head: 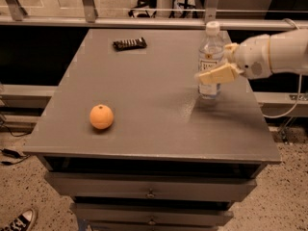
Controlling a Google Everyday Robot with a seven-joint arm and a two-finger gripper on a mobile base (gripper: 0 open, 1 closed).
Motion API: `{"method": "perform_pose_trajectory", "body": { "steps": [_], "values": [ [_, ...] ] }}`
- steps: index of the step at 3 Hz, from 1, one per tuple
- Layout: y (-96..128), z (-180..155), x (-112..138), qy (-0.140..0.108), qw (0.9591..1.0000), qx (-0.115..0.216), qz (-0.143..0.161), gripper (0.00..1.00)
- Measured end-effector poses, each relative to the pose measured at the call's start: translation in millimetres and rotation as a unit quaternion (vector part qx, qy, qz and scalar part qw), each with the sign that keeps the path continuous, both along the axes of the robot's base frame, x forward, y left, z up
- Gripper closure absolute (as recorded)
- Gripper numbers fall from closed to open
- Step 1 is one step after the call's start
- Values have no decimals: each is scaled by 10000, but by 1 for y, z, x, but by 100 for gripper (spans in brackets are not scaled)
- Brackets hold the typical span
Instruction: Knock blue plastic bottle over
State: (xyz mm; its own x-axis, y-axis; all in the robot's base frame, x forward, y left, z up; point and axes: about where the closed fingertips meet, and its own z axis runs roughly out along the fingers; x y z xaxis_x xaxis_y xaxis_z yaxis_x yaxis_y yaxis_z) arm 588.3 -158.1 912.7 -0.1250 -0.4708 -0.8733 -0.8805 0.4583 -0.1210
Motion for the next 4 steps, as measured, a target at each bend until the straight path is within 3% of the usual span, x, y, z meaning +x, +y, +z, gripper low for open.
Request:
{"method": "perform_pose_trajectory", "body": {
  "steps": [1,2,3,4],
  "values": [
    [26,7,4,-239,9973,-528,458,91],
    [62,0,-4,-415,9835,-1329,1154,100],
    [87,-20,-12,-407,9612,-2145,1689,100],
    [104,-46,-14,-215,9371,-2864,1983,100]
  ]
}}
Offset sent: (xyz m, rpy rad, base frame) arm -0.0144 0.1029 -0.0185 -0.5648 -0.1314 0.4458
